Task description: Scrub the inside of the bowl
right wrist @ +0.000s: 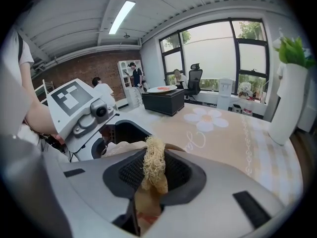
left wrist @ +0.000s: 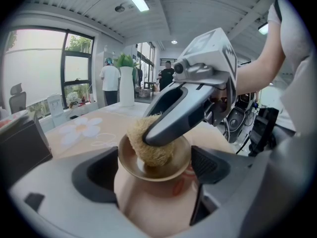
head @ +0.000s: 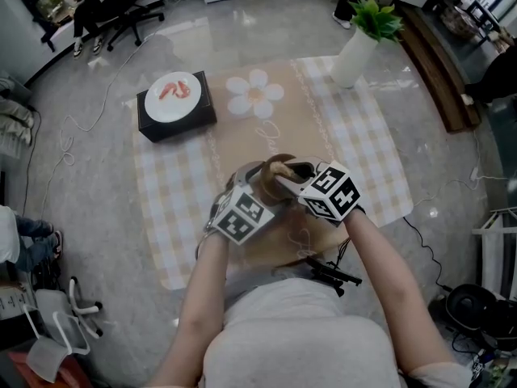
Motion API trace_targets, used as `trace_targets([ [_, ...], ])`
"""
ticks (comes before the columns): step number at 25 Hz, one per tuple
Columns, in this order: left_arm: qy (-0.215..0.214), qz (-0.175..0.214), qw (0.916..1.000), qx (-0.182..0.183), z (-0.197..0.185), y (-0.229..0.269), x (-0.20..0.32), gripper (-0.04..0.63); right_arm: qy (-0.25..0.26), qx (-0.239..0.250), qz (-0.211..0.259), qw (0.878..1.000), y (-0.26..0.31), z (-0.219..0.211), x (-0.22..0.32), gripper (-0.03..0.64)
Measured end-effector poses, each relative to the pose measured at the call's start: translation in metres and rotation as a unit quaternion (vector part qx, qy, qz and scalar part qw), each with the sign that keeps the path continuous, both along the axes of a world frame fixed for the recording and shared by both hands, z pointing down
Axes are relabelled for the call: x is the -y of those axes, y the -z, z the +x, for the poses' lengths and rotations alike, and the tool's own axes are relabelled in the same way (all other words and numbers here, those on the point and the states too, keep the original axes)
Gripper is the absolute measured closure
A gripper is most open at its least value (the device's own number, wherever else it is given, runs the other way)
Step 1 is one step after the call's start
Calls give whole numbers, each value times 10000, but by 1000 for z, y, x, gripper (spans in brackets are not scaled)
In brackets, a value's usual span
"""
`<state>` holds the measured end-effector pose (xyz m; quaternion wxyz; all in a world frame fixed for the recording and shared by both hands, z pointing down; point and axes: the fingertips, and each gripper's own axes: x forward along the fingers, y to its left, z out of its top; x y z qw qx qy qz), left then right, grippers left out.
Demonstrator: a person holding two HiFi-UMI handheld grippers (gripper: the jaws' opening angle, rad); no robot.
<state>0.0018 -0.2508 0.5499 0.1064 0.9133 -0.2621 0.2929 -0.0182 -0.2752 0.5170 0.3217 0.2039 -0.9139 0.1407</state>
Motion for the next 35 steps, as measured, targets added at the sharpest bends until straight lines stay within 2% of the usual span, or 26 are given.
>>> trace_targets([
  [5,31,19,10000,12,0,-1,0,163,-251,56,227,9994,2,4,10,523],
  [9,72,49,10000,14,-1,0,0,161,-421,163,224,9987,3,6,11,523],
  [16,182,227,9996,69,-10,10,-2,161,-618,224,338,9973,10,12,13,523],
  [19,277,352,9990,-24,-16,25,-3,161,-701,371,384,9961,19,13,10,523],
  [23,424,706,9963,-246,-17,46,-2,161,-765,479,569,9943,34,15,4,523],
  [28,778,1265,9880,-418,-19,76,-2,163,-859,663,1013,9889,61,16,-1,523],
  [35,984,1669,9791,-612,-18,109,-14,171,-1005,919,1388,9809,94,18,-13,523],
])
